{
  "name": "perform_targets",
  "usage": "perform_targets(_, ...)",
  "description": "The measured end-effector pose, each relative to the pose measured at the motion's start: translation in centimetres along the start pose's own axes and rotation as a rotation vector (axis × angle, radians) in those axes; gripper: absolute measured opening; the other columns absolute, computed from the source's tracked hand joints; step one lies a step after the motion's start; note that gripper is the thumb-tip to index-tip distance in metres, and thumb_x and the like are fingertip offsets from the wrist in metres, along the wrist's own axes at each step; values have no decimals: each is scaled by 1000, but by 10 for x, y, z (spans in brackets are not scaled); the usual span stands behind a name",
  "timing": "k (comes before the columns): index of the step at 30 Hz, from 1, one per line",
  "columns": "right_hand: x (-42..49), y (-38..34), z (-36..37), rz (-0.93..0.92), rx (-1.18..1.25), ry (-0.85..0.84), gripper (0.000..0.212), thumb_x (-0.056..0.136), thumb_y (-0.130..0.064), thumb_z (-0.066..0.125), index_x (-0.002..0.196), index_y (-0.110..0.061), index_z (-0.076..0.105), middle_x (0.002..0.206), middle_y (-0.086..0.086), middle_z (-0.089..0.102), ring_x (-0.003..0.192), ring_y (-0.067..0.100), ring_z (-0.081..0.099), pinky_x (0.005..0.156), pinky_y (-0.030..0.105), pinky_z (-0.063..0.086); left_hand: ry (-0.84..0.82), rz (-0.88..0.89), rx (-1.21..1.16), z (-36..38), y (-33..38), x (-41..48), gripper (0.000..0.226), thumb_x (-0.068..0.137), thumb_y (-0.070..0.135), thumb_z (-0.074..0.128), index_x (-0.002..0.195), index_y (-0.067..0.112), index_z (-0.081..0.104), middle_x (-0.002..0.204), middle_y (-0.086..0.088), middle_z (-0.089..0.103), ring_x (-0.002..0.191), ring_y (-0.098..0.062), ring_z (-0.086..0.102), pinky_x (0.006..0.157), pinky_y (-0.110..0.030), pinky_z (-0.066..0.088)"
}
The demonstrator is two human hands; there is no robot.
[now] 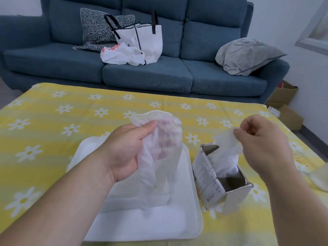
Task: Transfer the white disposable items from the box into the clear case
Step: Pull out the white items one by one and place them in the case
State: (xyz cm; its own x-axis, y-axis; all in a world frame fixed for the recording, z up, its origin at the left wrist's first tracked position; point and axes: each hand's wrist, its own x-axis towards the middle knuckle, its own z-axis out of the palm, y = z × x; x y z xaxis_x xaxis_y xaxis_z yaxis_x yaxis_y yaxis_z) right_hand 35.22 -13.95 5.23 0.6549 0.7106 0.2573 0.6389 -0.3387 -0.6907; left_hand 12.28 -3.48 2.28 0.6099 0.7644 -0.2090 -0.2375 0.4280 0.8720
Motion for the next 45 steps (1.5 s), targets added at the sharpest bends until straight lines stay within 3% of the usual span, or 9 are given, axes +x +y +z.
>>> perform_targets(5,-5,3,-2,-97,136,-41,17,97,-17,61,81,-20,55,68,13,62,45,13,38,50,33,34,-15,63,122,13,-10,0,32,104,14,43,118,5,70,118,-17,72,111,-36,68,101,-52,49)
perform_targets(10,-5,6,-5,-133,411,-75,32,98,-3,55,94,-30,72,76,-1,70,83,34,68,83,51,57,-153,108,308,25,-18,-4,30,94,24,59,114,9,73,120,-2,73,119,-21,65,109,-41,45)
perform_targets(16,-10,-4,-6,7,970,-320,36,98,3,45,85,-13,74,69,6,69,61,15,64,56,24,52,-217,151,360,34,-21,-7,32,84,33,60,107,22,78,135,30,58,122,12,53,102,-18,42)
perform_targets(21,-12,-11,-8,79,1190,-463,22,81,-12,55,89,-13,76,84,22,63,85,40,63,86,52,52,-272,125,208,36,-14,-15,22,90,17,64,99,4,78,125,0,71,114,-6,66,85,-19,54)
perform_targets(25,-9,-14,-2,138,1164,-496,20,81,-11,57,90,-14,76,73,9,67,66,21,62,67,34,51,-174,136,87,30,-6,-16,31,82,16,62,102,-3,75,111,-19,74,104,-30,72,85,-36,59)
perform_targets(30,-7,-18,13,352,1090,-452,19,98,-11,50,98,-5,69,77,11,71,62,20,68,51,29,57,-100,196,2,14,9,-15,34,82,16,59,104,-6,73,113,-24,72,106,-34,70,89,-41,59)
perform_targets(34,-10,-21,20,463,1103,-671,58,70,-49,71,106,-3,74,92,15,74,86,30,70,89,46,53,-91,204,-34,6,15,-17,41,83,15,58,114,-9,68,119,-27,69,113,-37,67,96,-44,55)
perform_targets(40,-18,-29,40,427,1043,-676,32,66,-10,72,95,2,77,93,17,75,78,26,73,77,39,60,-38,198,63,-1,21,-24,31,82,12,68,106,-7,72,112,-21,73,106,-34,71,92,-42,57)
perform_targets(45,-12,-27,39,292,1053,-564,30,72,-12,63,95,3,76,87,19,73,79,29,67,80,38,51,25,200,81,-7,27,-28,40,75,18,61,106,-5,72,108,-21,75,101,-32,72,89,-40,59)
